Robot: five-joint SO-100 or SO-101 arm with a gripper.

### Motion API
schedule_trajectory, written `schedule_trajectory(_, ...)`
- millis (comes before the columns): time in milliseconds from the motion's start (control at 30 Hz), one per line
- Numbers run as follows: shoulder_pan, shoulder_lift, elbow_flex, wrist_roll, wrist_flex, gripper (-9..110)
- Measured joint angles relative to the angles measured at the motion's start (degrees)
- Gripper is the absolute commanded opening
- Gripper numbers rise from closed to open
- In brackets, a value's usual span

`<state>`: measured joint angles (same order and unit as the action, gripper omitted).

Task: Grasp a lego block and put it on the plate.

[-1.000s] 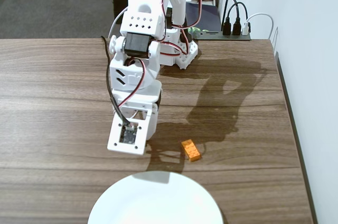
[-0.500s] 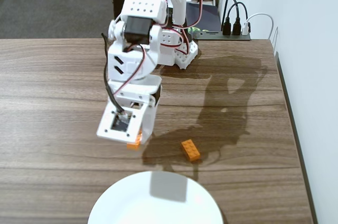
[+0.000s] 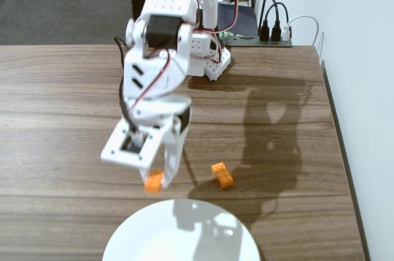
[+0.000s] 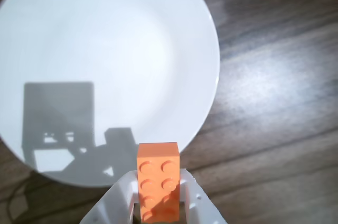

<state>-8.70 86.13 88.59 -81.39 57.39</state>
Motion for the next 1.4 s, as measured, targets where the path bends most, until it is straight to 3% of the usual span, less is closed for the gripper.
schedule_trajectory(667, 4.83, -19.69, -15.82, 4.31, 0.79, 6)
schedule_trajectory(1067, 5.36, -22.85, -20.13, -4.31, 5.54, 7)
schedule_trajectory(1400, 5.45, -26.10, -23.47, -4.83, 5.54, 14)
